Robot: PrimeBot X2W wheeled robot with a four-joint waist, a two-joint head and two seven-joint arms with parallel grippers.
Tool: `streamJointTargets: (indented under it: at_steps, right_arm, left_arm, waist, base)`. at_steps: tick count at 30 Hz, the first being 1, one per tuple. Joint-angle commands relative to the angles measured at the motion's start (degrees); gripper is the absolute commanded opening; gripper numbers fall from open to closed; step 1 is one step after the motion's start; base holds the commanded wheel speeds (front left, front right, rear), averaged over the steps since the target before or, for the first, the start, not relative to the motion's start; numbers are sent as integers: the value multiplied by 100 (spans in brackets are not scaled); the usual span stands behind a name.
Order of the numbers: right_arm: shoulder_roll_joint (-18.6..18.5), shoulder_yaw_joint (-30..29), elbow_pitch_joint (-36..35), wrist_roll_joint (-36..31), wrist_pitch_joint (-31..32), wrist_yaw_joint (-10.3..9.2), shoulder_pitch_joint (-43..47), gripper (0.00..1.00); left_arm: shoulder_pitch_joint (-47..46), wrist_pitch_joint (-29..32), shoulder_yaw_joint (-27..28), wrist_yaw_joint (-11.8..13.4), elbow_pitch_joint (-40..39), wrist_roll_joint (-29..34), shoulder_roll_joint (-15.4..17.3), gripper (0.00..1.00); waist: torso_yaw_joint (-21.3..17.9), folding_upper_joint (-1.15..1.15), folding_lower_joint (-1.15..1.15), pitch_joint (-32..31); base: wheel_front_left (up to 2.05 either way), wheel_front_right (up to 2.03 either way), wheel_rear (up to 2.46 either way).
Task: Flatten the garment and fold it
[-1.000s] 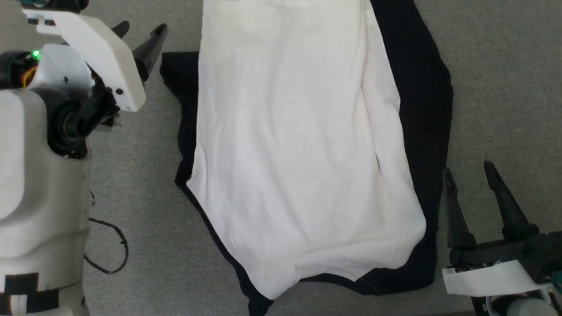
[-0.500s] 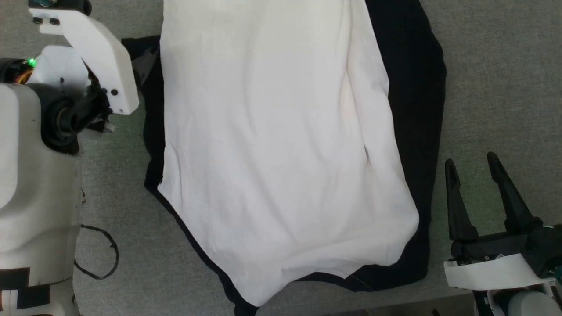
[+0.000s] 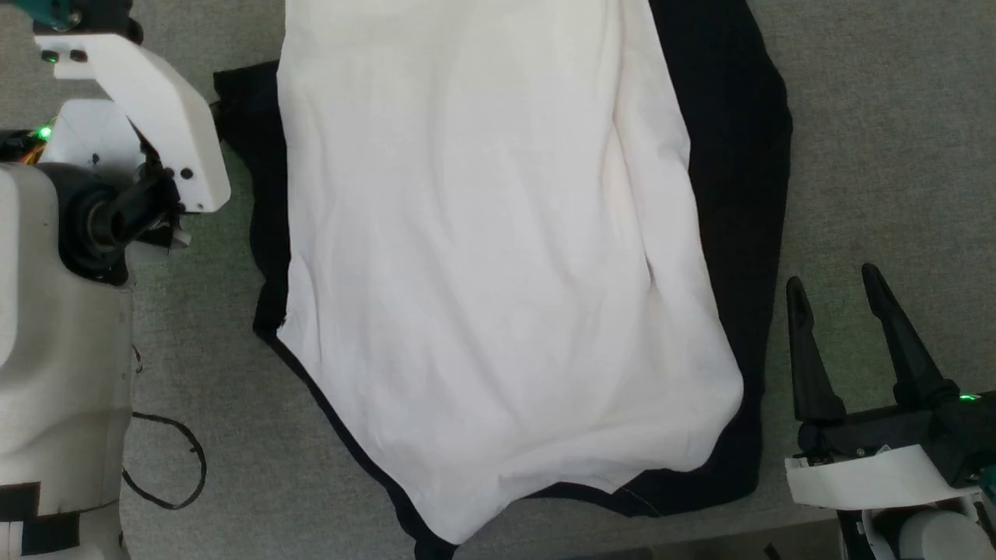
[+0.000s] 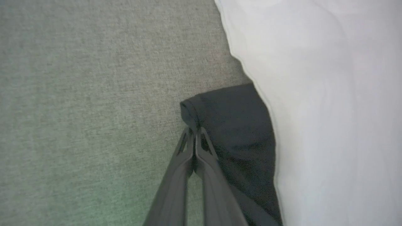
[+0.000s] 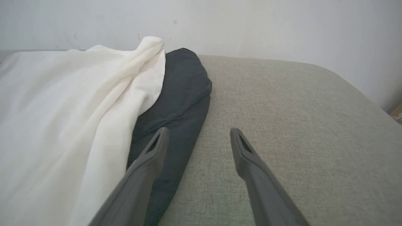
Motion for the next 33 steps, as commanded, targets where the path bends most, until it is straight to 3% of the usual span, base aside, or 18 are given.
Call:
streamJointTargets:
  at_steps: [1, 16, 33]
  right_arm:
    - [0, 10, -5, -50, -29, -5, -78, 100]
    - [0, -14, 80, -123, -29, -5, -70, 100]
    - [0, 36, 306, -37, -29, -5, 280, 100]
  left_arm:
    - [83, -49, 45, -70, 39, -104, -4, 0]
    - [44, -569, 269, -207, 82, -521, -201, 0]
    - [796, -620, 587, -292, -518, -785, 228, 0]
  waist:
    - [-3, 0, 0, -3]
    - [161, 0, 0, -297]
    - [481, 0, 0, -1493]
  base:
    - [0, 0, 0]
    - [0, 0, 0]
    - [0, 0, 0]
